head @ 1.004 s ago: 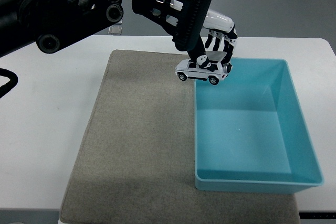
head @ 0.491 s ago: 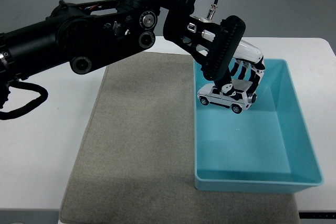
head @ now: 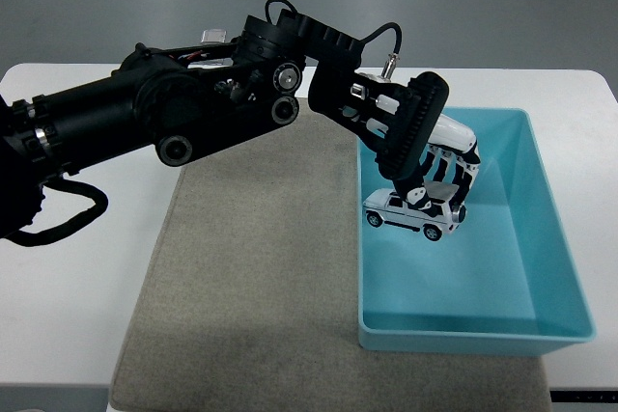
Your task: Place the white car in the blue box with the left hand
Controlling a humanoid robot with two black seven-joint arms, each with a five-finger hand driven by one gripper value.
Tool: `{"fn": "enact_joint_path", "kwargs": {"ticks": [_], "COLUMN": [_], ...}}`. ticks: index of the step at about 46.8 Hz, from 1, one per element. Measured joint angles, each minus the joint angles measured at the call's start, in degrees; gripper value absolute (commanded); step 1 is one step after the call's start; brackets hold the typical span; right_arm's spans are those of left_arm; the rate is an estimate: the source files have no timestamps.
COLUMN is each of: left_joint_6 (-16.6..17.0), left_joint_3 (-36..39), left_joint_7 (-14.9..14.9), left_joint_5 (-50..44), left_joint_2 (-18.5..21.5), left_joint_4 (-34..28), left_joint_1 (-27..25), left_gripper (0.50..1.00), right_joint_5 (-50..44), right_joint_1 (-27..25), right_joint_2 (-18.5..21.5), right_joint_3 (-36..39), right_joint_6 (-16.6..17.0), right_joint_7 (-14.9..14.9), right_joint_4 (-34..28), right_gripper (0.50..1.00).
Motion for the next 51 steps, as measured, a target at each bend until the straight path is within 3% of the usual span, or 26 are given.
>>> {"fn": "enact_joint_path", "kwargs": {"ticks": [10,14,15,18,19,20,26,29,51], "left_joint_6": [-0.03,-0.03,-0.03,-0.03,-0.03,-0.03,-0.06,-0.06,0.15], "left_joint_3": [1.07,1.27,1.29,1.33,1.34,1.34,1.36,1.36,0.42], "left_joint_7": [-0.08,-0.05,-0.05,-0.05,-0.06,-0.06,-0.18,-0.18,-0.18], "left_joint_5": [-0.04,-0.05,-0.05,-0.11,-0.15,-0.17,-0.53,-0.56,-0.98], "left_joint_2": [-0.32,-0.34,-0.41,-0.55,-0.56,-0.56,-0.57,-0.61,-1.32], "left_joint_4": [0.38,0.43,0.43,0.46,0.50,0.52,0.90,1.50,4.51], "left_joint_1": [0.95,1.40,1.62,2.19,2.29,2.37,2.95,3.06,2.19], "left_gripper": [0.500,0.529,0.572,0.809,0.861,0.883,0.902,0.966,0.973], "right_joint_5": [0.00,0.00,0.00,0.00,0.00,0.00,0.00,0.00,0.00], "right_joint_1": [-0.01,0.00,0.00,0.00,0.00,0.00,0.00,0.00,-0.01], "right_joint_2": [0.00,0.00,0.00,0.00,0.00,0.00,0.00,0.00,0.00], "right_joint_3": [0.00,0.00,0.00,0.00,0.00,0.00,0.00,0.00,0.00], "right_joint_6": [0.00,0.00,0.00,0.00,0.00,0.00,0.00,0.00,-0.02], "right_joint_7": [0.00,0.00,0.00,0.00,0.00,0.00,0.00,0.00,0.00], "right_joint_4": [0.01,0.01,0.00,0.01,0.01,0.01,0.01,0.01,0.00], "right_gripper": [0.936,0.936,0.936,0.936,0.936,0.936,0.936,0.936,0.936]}}
